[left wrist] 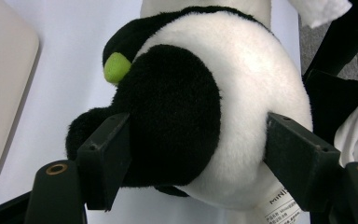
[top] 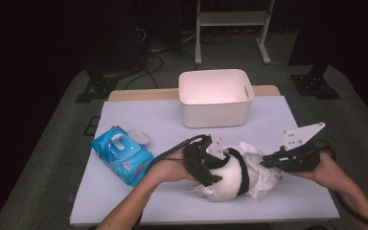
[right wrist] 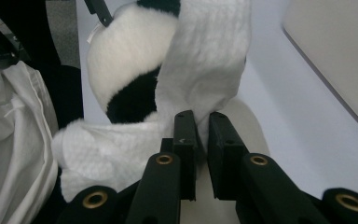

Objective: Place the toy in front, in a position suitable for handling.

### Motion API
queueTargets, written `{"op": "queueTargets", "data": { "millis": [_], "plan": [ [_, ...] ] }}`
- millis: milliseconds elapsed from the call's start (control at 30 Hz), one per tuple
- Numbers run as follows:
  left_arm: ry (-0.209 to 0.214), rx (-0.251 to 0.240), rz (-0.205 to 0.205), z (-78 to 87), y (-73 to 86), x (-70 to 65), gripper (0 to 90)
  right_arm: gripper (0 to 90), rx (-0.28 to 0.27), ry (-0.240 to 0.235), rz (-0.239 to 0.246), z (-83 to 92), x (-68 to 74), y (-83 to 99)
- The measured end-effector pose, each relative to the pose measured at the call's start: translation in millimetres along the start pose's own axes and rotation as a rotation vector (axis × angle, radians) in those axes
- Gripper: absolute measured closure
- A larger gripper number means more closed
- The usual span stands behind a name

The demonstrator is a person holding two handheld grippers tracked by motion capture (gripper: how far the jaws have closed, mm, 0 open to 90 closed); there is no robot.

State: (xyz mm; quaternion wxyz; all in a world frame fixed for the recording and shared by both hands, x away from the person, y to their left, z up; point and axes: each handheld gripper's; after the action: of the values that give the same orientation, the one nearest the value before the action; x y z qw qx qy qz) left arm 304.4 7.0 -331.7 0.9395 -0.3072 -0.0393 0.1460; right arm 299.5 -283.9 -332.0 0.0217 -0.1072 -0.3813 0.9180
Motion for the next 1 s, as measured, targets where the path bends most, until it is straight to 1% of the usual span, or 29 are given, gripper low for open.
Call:
{"op": "queueTargets", "data": {
  "millis": [100,133,267,367,400,567,600,633,700,833,933,1000],
  "plan": [
    [0.001,-0.002,0.002,-0.1,-0.2,0.5,25.1,78.5,-0.003,-0.012,0.019,-10.6,-0.8,-10.9],
    [0.000,-0.002,0.000,0.0,-0.3,0.5,25.1,76.5,0.003,-0.015,0.036,-15.5,-1.0,-15.9],
    [0.003,-0.007,0.007,0.3,0.5,0.8,25.1,73.1,0.027,-0.015,0.062,-23.9,-2.8,-27.3],
    [0.007,-0.009,0.009,0.3,0.8,2.0,25.1,71.0,0.017,-0.018,0.062,-20.9,-4.5,-30.9],
    [0.008,-0.010,0.010,0.2,0.7,2.5,25.1,70.3,0.015,-0.017,0.073,-19.8,-5.0,-31.4],
    [0.007,-0.010,0.014,-0.1,-0.2,3.0,25.1,68.3,0.004,-0.008,0.086,-14.1,-1.6,-33.2],
    [0.006,-0.010,0.015,-0.3,-0.5,2.9,25.1,68.3,-0.005,-0.007,0.091,-13.4,-0.9,-33.7],
    [0.006,-0.009,0.014,-0.3,-0.8,2.8,25.1,68.3,-0.014,-0.012,0.097,-12.9,-0.1,-34.8],
    [0.004,-0.005,0.011,-0.2,-1.3,2.5,25.1,68.4,-0.014,-0.015,0.109,-14.7,1.5,-37.3],
    [0.005,-0.005,0.000,-0.3,-1.1,1.6,25.1,68.3,0.021,-0.036,0.136,-27.9,2.4,-42.6],
    [0.006,-0.003,-0.014,-0.7,-0.9,0.4,25.0,66.2,0.048,-0.052,0.129,-38.3,1.3,-44.6],
    [0.005,0.004,-0.018,-0.5,-0.2,-0.2,24.8,67.6,0.045,-0.070,0.115,-44.5,0.0,-45.0]
  ]
}}
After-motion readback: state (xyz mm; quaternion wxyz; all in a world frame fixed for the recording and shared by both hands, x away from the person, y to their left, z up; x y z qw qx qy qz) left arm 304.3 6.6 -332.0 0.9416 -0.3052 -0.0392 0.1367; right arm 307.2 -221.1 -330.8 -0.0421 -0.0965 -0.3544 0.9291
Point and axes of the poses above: each handheld gripper's, and its own axes: z roughly backward along the jaws, y roughly out of its underside, x roughly to its left, and after that the axes turned 14 degrees about z, right-handed
